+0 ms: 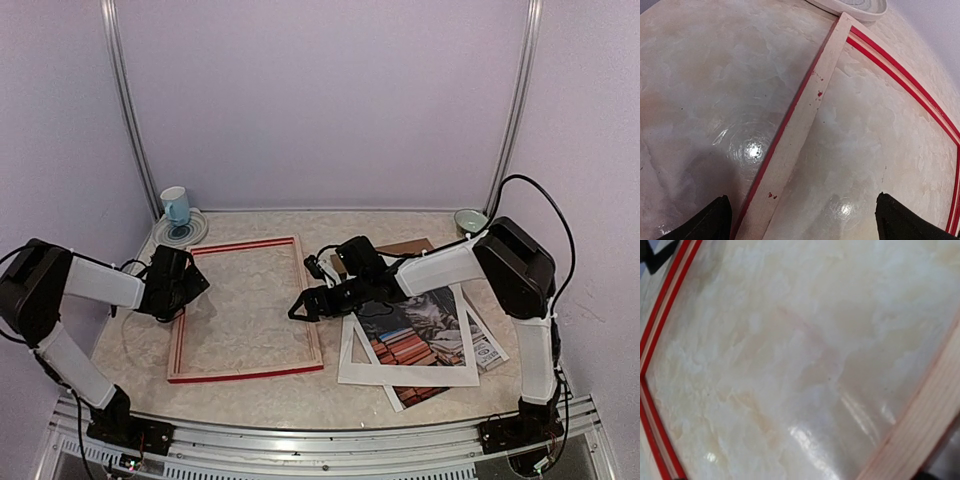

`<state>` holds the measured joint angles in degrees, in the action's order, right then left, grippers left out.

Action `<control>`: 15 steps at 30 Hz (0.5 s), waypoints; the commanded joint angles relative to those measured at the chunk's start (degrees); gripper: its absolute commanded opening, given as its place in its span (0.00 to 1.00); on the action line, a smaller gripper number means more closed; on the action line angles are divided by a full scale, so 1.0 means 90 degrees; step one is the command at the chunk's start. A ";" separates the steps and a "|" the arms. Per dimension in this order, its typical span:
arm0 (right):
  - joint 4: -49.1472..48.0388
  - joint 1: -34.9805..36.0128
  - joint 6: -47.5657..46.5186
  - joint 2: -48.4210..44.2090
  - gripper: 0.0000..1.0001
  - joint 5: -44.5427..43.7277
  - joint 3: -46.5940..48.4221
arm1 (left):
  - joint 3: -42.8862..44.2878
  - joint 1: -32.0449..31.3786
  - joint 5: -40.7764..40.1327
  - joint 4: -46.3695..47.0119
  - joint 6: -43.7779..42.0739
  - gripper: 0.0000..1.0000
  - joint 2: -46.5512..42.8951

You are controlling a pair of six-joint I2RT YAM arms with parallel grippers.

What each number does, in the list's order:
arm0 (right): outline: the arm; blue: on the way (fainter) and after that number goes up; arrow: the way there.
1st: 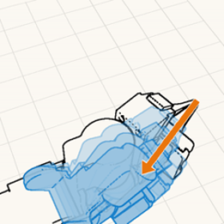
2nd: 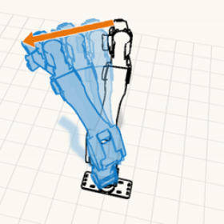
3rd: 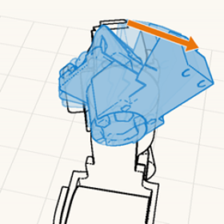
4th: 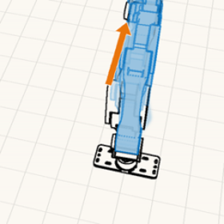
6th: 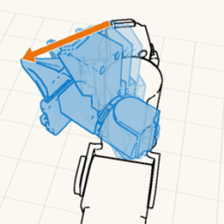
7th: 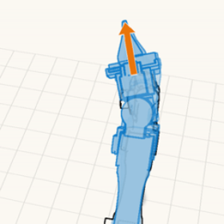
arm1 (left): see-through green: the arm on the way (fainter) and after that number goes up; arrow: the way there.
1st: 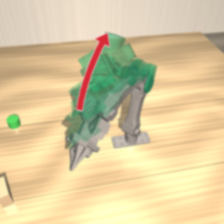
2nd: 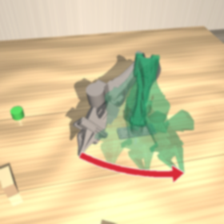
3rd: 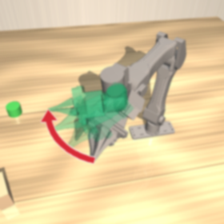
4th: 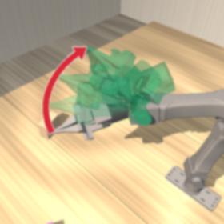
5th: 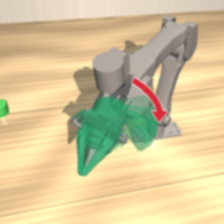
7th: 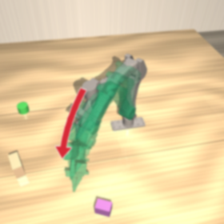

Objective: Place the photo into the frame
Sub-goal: Adjust the frame body at the center of the board.

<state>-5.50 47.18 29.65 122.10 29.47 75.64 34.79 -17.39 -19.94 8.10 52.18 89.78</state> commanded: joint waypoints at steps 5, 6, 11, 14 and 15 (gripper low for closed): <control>0.0430 0.0197 -0.0266 -0.0290 0.99 0.0049 -0.0162 | 0.0368 -0.0024 0.0574 0.0459 -0.0043 0.99 0.0334; 0.0545 0.0195 -0.0311 -0.0336 0.99 -0.0142 -0.0153 | 0.0381 -0.0034 0.0580 0.0458 -0.0030 0.99 0.0337; 0.1787 0.0012 -0.0579 -0.0667 0.99 -0.0897 0.0167 | 0.0385 -0.0033 0.0478 0.0252 0.0026 0.99 0.0187; 0.2162 -0.0231 -0.0708 -0.1115 0.99 -0.1111 0.0034 | 0.0373 -0.0031 0.0311 0.0105 -0.0019 0.99 -0.0042; 0.2061 -0.0320 -0.0727 -0.1383 0.99 -0.1111 -0.0185 | 0.0382 -0.0043 0.0226 0.0047 -0.0038 0.99 -0.0137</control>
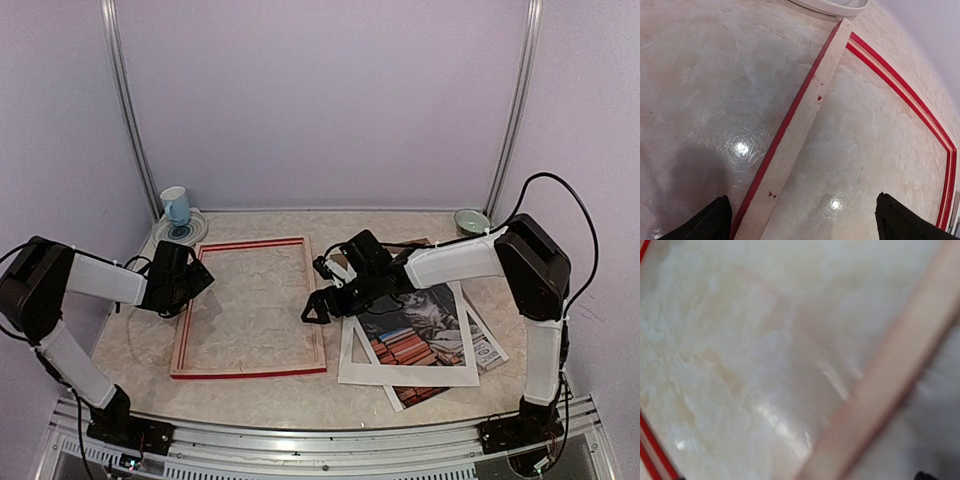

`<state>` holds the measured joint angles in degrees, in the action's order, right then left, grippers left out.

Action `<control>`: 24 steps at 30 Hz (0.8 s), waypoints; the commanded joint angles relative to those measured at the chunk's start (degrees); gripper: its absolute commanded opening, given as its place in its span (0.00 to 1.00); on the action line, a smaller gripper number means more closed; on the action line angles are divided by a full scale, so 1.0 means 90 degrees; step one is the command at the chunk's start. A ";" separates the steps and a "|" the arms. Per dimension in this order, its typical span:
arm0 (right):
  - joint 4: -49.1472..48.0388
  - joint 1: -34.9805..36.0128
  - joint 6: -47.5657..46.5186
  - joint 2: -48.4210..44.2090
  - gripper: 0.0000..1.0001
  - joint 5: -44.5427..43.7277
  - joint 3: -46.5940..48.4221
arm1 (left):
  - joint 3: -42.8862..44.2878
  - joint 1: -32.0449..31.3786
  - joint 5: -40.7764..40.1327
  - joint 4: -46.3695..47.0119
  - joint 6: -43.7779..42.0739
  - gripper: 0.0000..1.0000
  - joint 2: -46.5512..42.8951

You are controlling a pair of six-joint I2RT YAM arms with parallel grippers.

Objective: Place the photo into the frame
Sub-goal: Adjust the frame body at the center of the board.

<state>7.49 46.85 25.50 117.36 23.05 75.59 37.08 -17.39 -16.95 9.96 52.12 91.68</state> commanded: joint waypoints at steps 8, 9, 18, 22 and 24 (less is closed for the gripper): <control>0.0531 -0.1301 -0.0002 -0.2502 0.99 -0.0379 -0.1530 | 0.0211 -0.0230 -0.0299 -0.0349 -0.0263 0.99 -0.1057; 0.0641 -0.1430 0.0028 -0.2638 0.99 -0.0514 -0.1625 | 0.0260 -0.0290 -0.0285 -0.0345 -0.0346 0.99 -0.1102; 0.0753 -0.2989 0.0355 -0.3461 0.99 -0.0807 -0.2468 | 0.0951 -0.1360 -0.0305 -0.0125 -0.1205 0.99 -0.1146; 0.0693 -0.3492 0.0480 -0.3679 0.99 -0.0941 -0.2705 | 0.1555 -0.1857 -0.0118 -0.0110 -0.1594 0.99 -0.0785; 0.0582 -0.3784 0.0586 -0.3817 0.99 -0.0859 -0.2920 | 0.1825 -0.2047 0.0111 -0.0066 -0.1741 0.99 -0.0572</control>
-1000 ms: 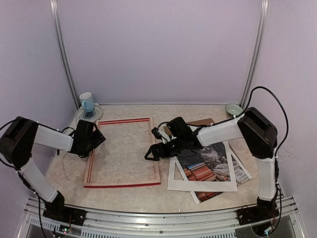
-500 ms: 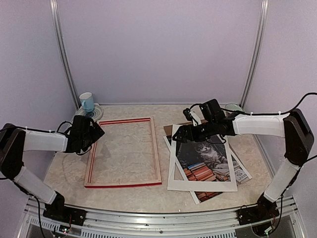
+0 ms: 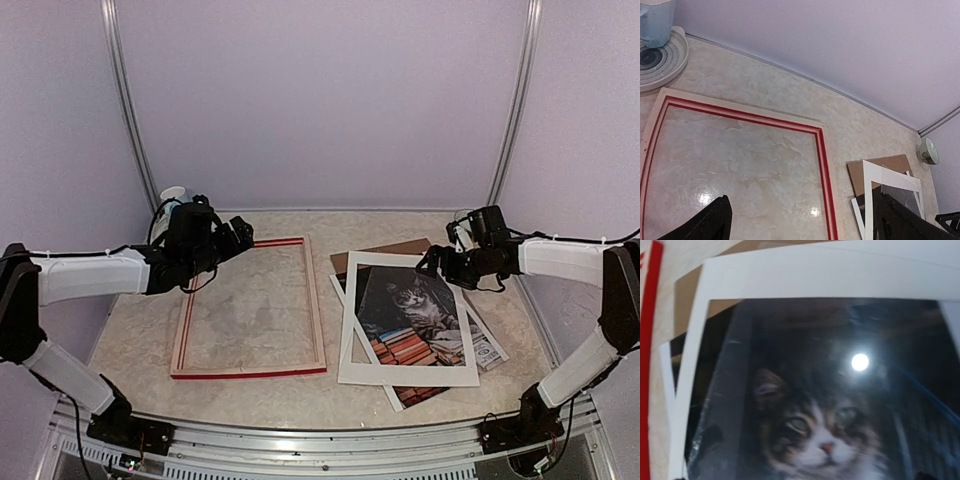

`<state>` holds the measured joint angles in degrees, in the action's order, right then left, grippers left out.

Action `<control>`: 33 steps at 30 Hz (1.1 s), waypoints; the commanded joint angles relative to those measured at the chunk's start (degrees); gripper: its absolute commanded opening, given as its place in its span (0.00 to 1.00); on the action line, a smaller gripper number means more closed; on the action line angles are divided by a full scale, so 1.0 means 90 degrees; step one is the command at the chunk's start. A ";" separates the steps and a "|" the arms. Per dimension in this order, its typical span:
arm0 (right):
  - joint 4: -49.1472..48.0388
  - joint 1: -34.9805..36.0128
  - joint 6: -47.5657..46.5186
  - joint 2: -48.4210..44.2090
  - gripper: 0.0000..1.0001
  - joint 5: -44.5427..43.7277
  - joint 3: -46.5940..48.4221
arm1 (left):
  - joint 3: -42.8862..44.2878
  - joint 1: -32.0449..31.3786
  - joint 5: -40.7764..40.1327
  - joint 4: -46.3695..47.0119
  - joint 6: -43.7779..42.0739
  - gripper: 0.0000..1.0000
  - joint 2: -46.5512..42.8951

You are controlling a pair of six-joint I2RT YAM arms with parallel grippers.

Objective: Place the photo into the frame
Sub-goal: Adjust the frame body at the center of the board, then pick up the glass panel from the mat board.

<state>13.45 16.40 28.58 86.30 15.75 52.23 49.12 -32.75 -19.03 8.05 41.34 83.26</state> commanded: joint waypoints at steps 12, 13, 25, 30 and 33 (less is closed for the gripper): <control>-0.0181 -0.2015 0.0365 -0.0913 0.99 -0.0432 -0.1129 | 0.2178 -0.1208 0.1969 0.0296 -0.1199 0.99 0.2197; -0.0165 -0.2092 0.0376 -0.0924 0.99 -0.0497 -0.1160 | 0.2355 -0.1272 0.2058 0.0260 -0.1255 0.99 0.2317; -0.0720 -0.2691 0.0627 -0.0755 0.99 -0.0271 -0.1789 | 0.4055 -0.1792 0.3180 -0.0387 -0.1557 0.99 0.3959; -0.1455 -0.2784 0.0778 -0.0532 0.97 0.0403 -0.2056 | 0.4487 -0.1913 0.3296 -0.0598 -0.1614 0.99 0.4343; -0.1562 -0.2785 0.0766 -0.0351 0.97 0.0529 -0.2044 | 0.4692 -0.1959 0.3375 -0.0710 -0.1607 0.99 0.4567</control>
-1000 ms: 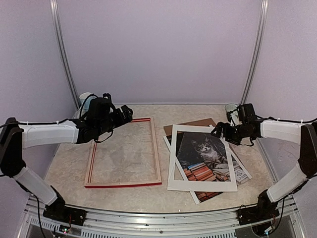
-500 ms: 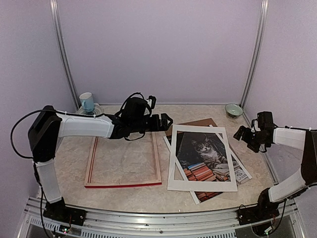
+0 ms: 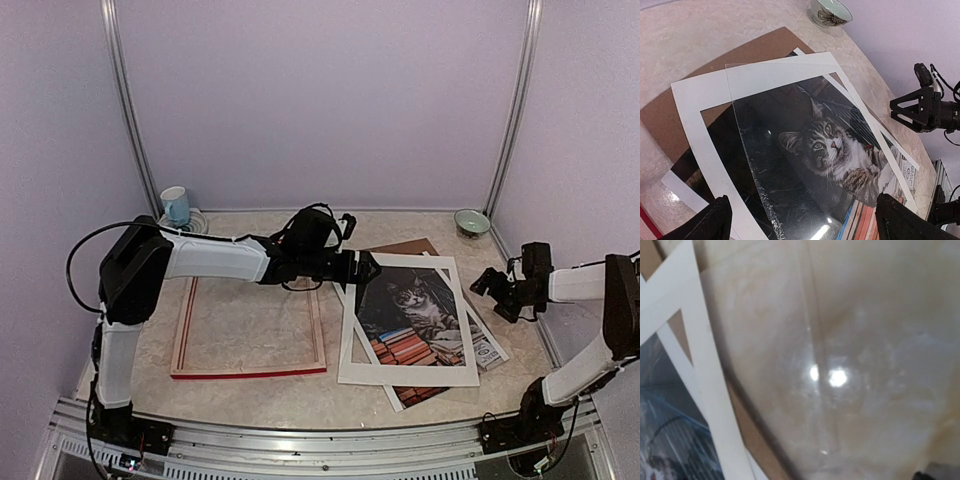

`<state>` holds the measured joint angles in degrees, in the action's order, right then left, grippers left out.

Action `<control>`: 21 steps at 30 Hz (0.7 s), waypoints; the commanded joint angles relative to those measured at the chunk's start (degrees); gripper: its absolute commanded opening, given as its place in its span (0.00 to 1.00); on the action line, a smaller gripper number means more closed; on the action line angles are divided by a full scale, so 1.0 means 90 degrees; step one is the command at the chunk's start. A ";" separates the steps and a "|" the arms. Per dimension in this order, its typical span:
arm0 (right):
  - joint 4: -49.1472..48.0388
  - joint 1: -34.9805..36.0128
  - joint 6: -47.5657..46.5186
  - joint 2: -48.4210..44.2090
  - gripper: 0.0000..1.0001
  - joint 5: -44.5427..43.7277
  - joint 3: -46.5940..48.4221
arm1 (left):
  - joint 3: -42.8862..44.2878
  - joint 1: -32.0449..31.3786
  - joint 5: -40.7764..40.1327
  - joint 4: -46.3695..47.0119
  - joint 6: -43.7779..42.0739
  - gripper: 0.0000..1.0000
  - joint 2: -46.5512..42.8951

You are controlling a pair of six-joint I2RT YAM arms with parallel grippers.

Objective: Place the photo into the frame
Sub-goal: Pick up the glass panel from the mat board.

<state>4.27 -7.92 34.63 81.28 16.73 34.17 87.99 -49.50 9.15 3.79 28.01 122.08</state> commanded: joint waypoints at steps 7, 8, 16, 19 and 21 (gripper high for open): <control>-0.1070 -0.0088 0.0102 0.0429 0.98 0.0830 -0.0187 | 0.0563 -0.0135 0.0455 -0.0372 -0.0030 0.99 0.0656; -0.1100 -0.0095 0.0093 0.0461 0.98 0.0859 -0.0202 | 0.0571 -0.0135 0.0466 -0.0388 -0.0019 0.99 0.0684; -0.1591 -0.0091 0.0200 0.0595 0.99 0.1239 -0.0480 | 0.0761 -0.0128 0.0513 -0.0670 0.0076 0.99 0.0985; -0.1620 -0.0104 0.0213 0.0644 0.99 0.1282 -0.0501 | 0.0771 -0.0135 0.0517 -0.0712 0.0117 0.99 0.1065; -0.1648 -0.0114 0.0219 0.0671 0.99 0.1316 -0.0518 | 0.0780 -0.0135 0.0493 -0.0756 0.0152 0.99 0.1126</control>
<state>-10.00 -8.05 35.86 85.84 27.09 30.79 93.38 -50.35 13.13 -1.13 28.69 130.41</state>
